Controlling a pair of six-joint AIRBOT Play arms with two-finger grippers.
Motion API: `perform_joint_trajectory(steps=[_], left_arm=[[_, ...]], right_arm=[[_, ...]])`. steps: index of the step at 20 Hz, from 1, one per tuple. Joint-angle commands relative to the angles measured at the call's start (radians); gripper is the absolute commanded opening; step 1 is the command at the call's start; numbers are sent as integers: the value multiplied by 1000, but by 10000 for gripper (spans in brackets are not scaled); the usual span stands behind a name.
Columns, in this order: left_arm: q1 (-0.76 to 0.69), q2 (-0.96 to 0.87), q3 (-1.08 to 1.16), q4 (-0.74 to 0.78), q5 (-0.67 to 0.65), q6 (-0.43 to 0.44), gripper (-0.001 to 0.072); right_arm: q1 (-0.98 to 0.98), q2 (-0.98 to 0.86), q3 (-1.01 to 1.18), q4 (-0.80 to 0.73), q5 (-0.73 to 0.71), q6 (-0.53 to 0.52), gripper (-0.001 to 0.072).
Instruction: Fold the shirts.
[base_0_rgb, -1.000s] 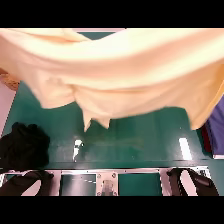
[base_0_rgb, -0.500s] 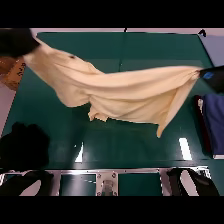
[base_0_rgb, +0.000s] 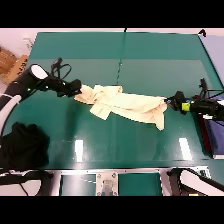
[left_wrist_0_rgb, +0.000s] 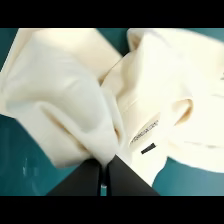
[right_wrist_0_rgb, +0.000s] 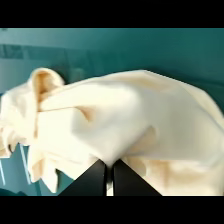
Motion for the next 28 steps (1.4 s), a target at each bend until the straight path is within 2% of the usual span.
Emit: perform_joint_trajectory(steps=[1,6,7,8,9,10,11,12,14,15,17,18,22,24,28], left_arm=[[0,-50,6,-29,10,46,25],[0,-50,122,-27,-25,45,25],[0,-50,152,-26,-53,45,33],[1,-50,180,-20,-88,56,314],[1,-50,213,1,-138,62,672],[8,-50,250,34,-195,63,714],[25,-50,292,63,-255,63,714],[48,-48,338,83,-319,63,715],[101,-39,401,84,-434,62,715],[117,-29,405,84,-482,62,714],[113,-25,383,83,-554,70,714],[100,-25,355,82,-566,71,714],[15,-25,182,80,-521,98,714],[-21,-25,107,69,-476,98,714],[-94,-25,-23,45,-336,96,714]], right_arm=[[1,-124,34,12,-17,-65,17],[-1,-124,131,1,35,-64,20],[-1,-124,148,1,60,-64,93],[-6,-123,166,-7,89,-64,162],[-20,-123,184,-23,121,-62,163],[-43,-121,206,-54,149,-37,188],[-77,-115,228,-97,177,-6,291],[-117,-105,241,-134,203,9,347],[-202,-74,238,-180,227,45,378],[-235,-58,226,-217,235,64,424],[-269,-34,173,-283,235,109,459],[-270,-28,131,-305,236,133,500],[-269,-27,-66,-317,198,153,502],[-264,-27,-138,-310,172,127,502],[-161,-63,-181,-304,100,119,501]])
